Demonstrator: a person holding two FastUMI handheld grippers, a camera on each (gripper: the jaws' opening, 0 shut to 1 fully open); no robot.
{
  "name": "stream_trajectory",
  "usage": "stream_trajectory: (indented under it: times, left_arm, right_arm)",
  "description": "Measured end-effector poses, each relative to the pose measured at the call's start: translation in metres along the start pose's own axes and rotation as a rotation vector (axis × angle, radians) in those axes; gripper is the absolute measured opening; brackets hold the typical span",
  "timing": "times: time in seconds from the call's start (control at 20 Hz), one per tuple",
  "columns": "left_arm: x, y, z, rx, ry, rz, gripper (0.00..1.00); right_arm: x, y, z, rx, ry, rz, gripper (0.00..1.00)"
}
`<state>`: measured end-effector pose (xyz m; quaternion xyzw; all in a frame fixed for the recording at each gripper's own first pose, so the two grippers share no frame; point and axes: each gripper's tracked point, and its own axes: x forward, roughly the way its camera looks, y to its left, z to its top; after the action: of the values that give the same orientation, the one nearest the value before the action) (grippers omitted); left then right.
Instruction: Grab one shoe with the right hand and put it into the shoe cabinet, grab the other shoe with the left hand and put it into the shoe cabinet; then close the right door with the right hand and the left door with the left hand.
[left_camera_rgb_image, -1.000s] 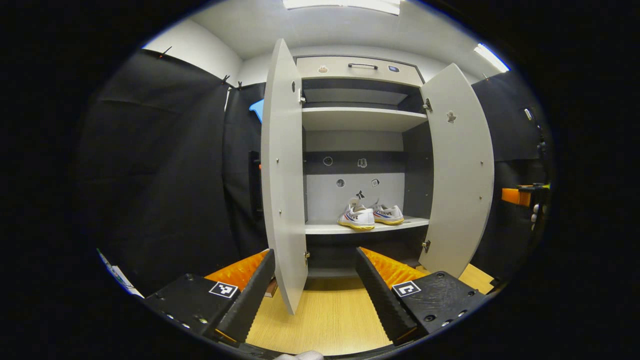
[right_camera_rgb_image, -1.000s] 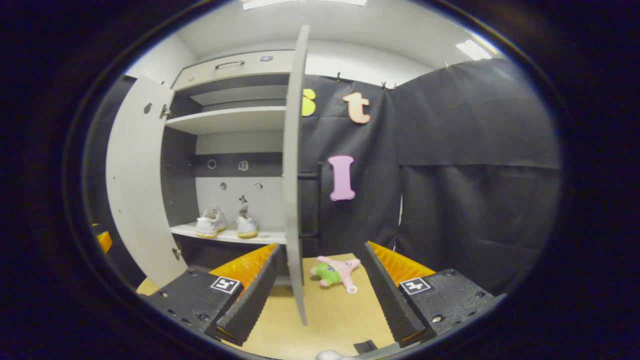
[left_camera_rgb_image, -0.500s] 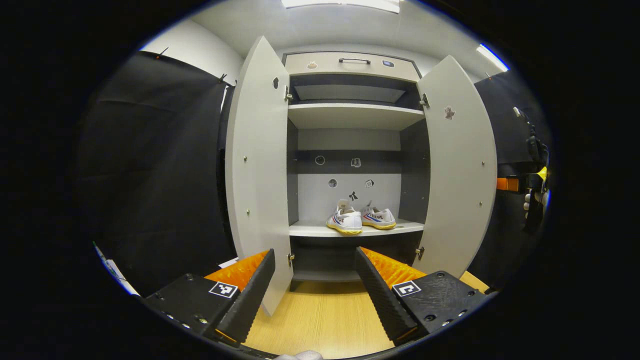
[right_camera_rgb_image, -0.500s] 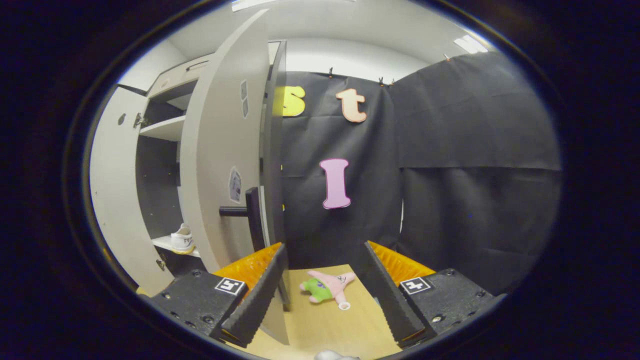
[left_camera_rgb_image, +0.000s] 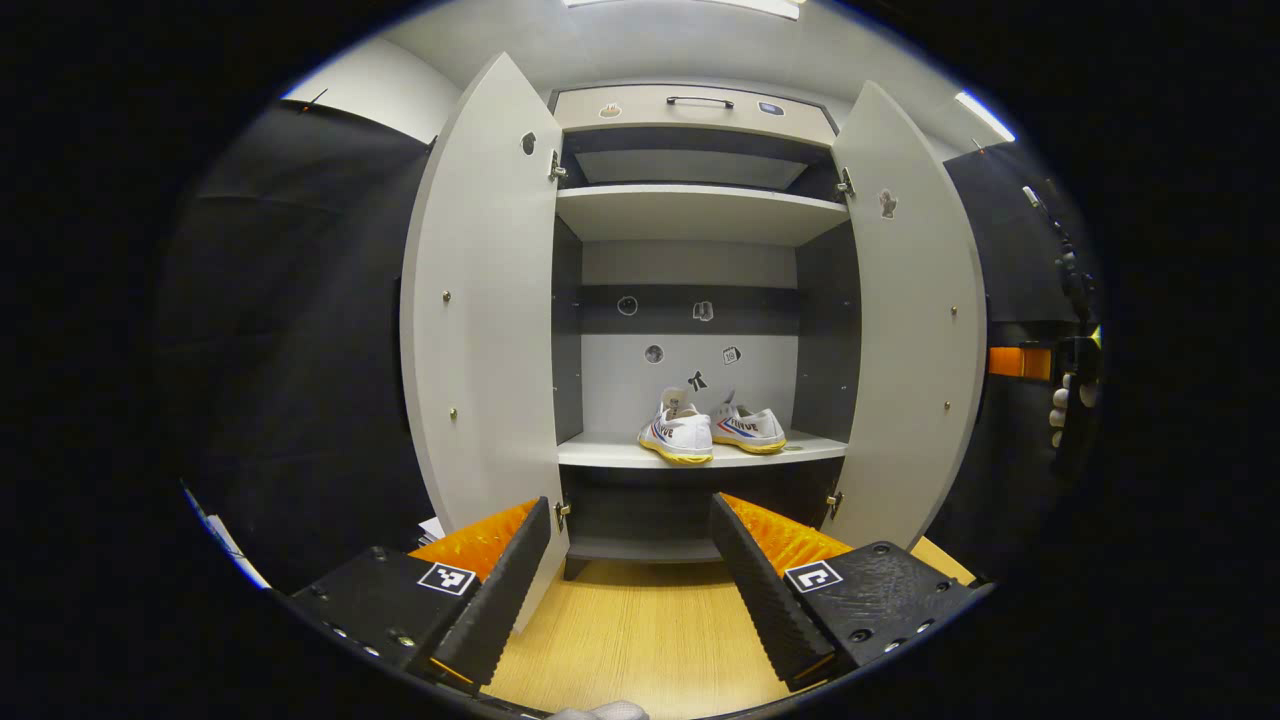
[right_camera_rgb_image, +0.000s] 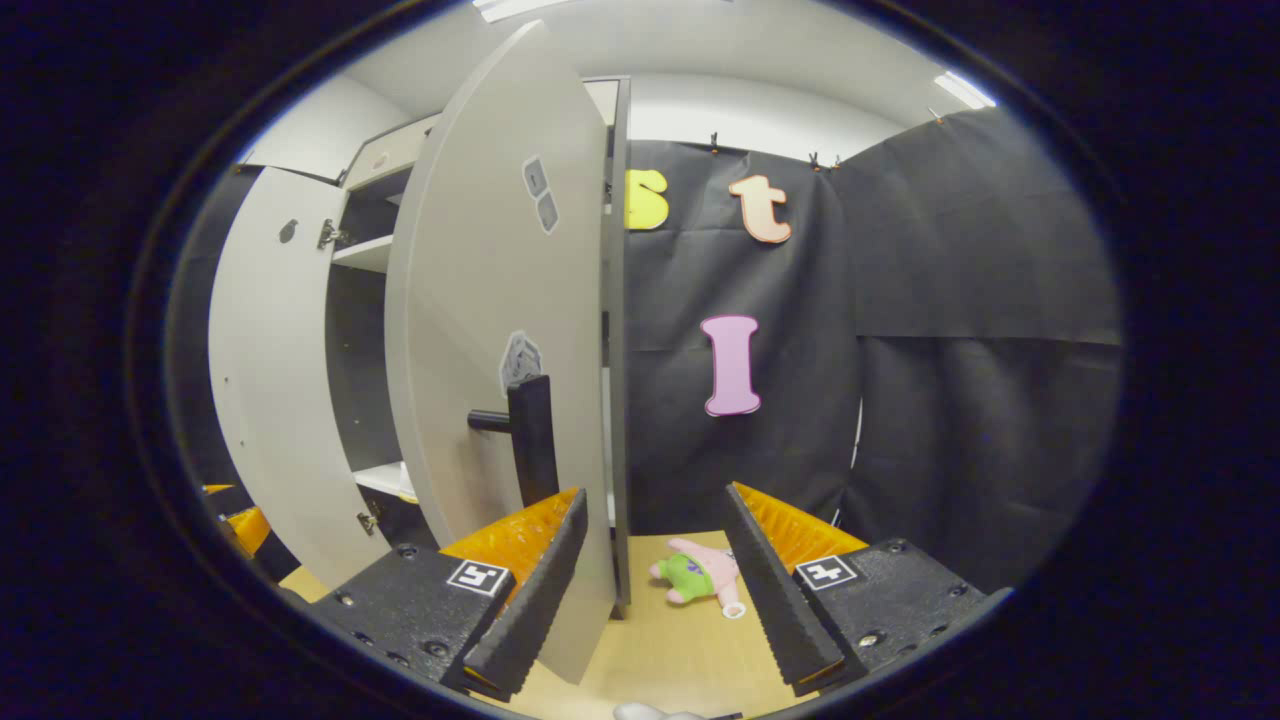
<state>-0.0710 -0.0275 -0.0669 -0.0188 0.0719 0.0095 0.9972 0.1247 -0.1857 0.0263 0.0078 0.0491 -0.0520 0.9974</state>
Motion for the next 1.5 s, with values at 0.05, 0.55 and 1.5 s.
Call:
stream_trajectory:
  times: [0.05,0.55,1.5]
  left_arm:
    - [0.0,0.003,0.001,0.002,-0.001,0.001,0.96]
    - [-0.015,0.043,0.002,0.03,0.005,0.043,0.97]
    - [0.018,0.222,0.048,0.052,-0.101,0.217,0.97]
  right_arm:
    - [-0.001,0.008,-0.001,-0.001,0.001,0.013,0.9]
    - [0.017,0.109,-0.015,-0.001,0.014,0.211,0.91]
    - [-0.082,0.2,-0.072,-0.116,0.115,0.219,0.96]
